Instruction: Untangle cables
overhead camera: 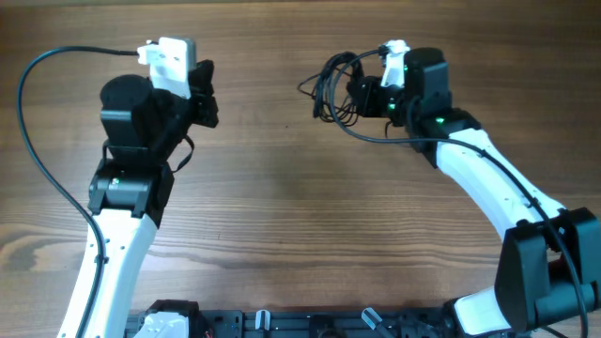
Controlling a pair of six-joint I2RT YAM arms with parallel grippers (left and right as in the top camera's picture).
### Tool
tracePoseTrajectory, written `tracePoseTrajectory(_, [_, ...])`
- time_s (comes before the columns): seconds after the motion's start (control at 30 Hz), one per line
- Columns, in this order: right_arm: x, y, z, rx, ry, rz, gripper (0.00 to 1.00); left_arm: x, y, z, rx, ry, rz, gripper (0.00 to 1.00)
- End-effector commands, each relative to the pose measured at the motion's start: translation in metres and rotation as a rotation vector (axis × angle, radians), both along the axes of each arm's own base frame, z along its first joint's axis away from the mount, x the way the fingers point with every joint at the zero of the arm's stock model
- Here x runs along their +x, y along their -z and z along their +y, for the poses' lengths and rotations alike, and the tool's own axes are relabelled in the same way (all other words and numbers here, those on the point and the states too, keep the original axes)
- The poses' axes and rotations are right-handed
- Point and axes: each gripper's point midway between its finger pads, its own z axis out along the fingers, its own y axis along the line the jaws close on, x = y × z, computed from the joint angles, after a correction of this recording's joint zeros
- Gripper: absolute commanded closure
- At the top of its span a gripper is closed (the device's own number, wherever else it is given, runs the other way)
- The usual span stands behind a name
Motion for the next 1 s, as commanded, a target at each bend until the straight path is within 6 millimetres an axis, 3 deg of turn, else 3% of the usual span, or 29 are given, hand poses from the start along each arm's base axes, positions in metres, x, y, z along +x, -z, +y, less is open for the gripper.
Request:
tracePoseTrajectory(0.0, [-0.007,0.005,0.006,0.005,-0.06,0.007,0.95,-0.002,-0.017,0.002,0.009,0.003,-0.044,0.96])
tracePoseTrajectory(0.1, [-0.01,0.0,0.013,0.035,-0.103,-0.001,0.95,-0.006,-0.017,-0.007,-0.007,0.059,-0.041,0.95])
tracePoseTrajectory(0.2, [-0.012,-0.01,0.022,0.087,-0.138,-0.017,0.95,-0.01,-0.017,-0.019,-0.029,0.131,-0.035,0.88])
tracePoseTrajectory(0.4, [-0.013,-0.029,0.034,0.163,-0.196,-0.062,0.96,-0.029,-0.012,-0.059,-0.114,0.401,0.0,0.47])
tracePoseTrajectory(0.47, [-0.014,-0.029,0.034,0.167,-0.2,-0.061,0.95,-0.031,-0.007,-0.067,-0.134,0.457,0.017,0.43])
tracePoseTrajectory(0.8, [-0.019,-0.031,0.041,0.193,-0.22,-0.043,0.96,-0.033,0.015,-0.098,-0.196,0.633,0.074,0.45])
tracePoseTrajectory(0.97, [-0.021,-0.033,0.049,0.193,-0.236,-0.052,0.95,-0.038,0.014,-0.117,-0.19,0.686,0.062,0.42])
